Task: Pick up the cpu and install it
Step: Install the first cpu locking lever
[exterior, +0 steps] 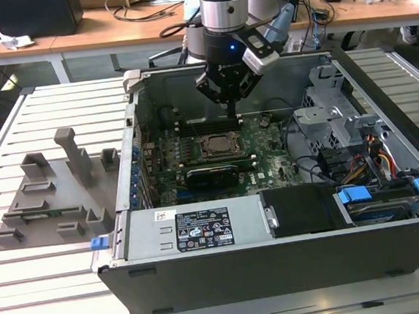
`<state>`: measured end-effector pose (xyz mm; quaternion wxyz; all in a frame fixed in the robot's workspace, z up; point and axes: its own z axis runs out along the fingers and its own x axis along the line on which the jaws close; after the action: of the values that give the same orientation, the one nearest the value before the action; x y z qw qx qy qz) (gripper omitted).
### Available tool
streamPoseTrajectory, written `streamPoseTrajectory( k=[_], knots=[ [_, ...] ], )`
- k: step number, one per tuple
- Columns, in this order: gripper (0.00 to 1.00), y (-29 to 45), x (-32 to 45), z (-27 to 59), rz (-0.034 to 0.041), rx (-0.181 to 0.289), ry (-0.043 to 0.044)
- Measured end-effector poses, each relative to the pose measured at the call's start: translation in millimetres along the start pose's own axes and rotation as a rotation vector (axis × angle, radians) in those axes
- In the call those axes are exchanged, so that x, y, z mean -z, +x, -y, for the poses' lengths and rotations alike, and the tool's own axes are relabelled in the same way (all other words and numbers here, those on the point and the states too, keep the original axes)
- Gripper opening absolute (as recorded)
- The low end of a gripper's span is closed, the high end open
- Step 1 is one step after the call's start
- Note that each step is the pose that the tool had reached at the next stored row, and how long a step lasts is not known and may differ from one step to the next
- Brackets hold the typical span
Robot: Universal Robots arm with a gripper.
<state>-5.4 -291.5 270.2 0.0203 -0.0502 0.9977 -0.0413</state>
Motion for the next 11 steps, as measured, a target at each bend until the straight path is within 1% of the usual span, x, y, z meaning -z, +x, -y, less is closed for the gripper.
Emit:
streamPoseTrajectory(
  k=[9, 11],
  knots=[
    [0.11, 0.0, 0.0, 0.0, 0.0069, 0.082, -0.003],
    [0.11, 0.0, 0.0, 0.0, 0.0093, 0.109, -0.0041]
  ],
)
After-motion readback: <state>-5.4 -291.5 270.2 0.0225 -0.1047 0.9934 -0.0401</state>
